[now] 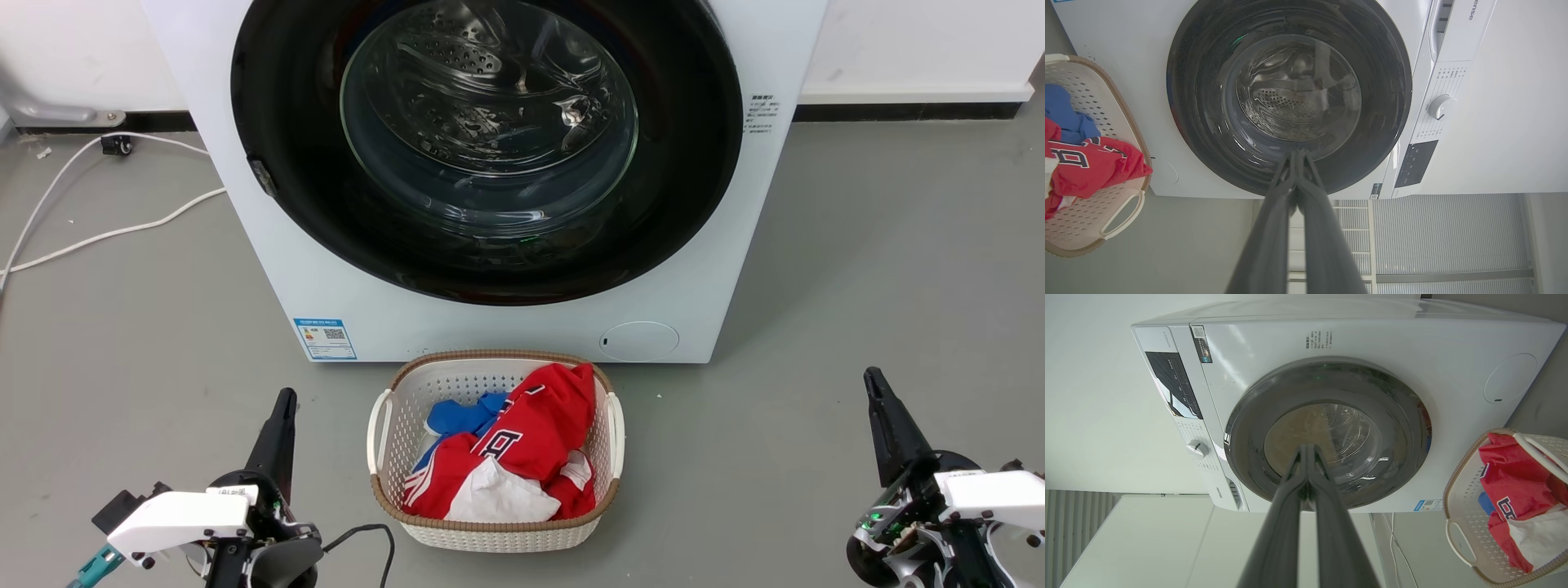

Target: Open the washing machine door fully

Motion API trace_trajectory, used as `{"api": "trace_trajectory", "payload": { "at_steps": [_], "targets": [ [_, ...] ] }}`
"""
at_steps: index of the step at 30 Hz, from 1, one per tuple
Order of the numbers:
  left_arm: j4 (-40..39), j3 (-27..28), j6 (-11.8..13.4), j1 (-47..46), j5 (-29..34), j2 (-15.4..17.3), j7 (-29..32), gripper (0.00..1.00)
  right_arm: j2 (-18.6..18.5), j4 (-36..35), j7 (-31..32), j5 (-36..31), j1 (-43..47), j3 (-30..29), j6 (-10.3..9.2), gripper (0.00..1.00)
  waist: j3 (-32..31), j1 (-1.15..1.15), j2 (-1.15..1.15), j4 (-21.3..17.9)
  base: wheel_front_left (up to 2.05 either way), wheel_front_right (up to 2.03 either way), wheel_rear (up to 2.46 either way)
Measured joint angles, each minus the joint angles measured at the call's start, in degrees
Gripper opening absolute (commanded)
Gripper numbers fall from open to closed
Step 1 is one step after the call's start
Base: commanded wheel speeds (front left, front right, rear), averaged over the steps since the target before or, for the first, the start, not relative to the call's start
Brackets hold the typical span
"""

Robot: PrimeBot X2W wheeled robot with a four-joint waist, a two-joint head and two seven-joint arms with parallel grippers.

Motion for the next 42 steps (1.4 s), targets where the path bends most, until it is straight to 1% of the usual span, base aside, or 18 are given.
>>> {"api": "trace_trajectory", "payload": {
  "at_steps": [24, 25, 30, 37, 39, 42],
  "targets": [
    [0.0, 0.0, 0.0, 0.0, 0.0, 0.0, -0.1, 0.0, 0.1, 0.0, 0.1, 0.0, 0.0, -0.1, 0.0, 0.0, 0.0, 0.0, 0.0, 0.0, 0.0, 0.0, 0.0],
    [0.4, 0.0, 0.0, 0.2, 0.0, -0.1, -0.1, 1.0, 0.1, 0.4, 0.1, 0.0, 0.2, -0.1, -0.01, 1.0, 0.0, 0.0, 0.0, 0.0, 0.0, 0.0, 0.0],
    [1.9, -0.5, 0.1, 2.3, 0.0, -0.3, -0.2, 1.0, 0.3, 1.6, -0.5, 0.0, 2.6, 0.3, -0.02, 1.0, 0.0, 0.0, 0.0, 0.0, 0.0, 0.0, 0.0],
    [-0.5, -3.2, 0.1, 2.3, 2.3, 0.1, -3.0, 1.0, 0.3, -1.2, -2.9, -2.6, 3.5, 1.3, -0.02, 1.0, 0.1, 0.0, 0.0, 0.5, 0.0, 0.0, 0.0],
    [-1.0, -4.0, 0.1, 2.3, 3.6, 0.5, -3.7, 1.0, 0.3, -1.7, -3.5, -4.3, 3.7, 1.4, -0.02, 1.0, 0.1, 0.0, 0.0, 0.7, 0.0, 0.0, 0.0],
    [-1.6, -4.4, 0.1, 2.3, 6.7, 0.8, -4.4, 1.0, 0.3, -2.4, -4.4, -8.7, 3.9, 1.7, -0.02, 1.0, 0.2, 0.0, 0.0, 0.9, 0.0, 0.0, 0.0]
  ]
}}
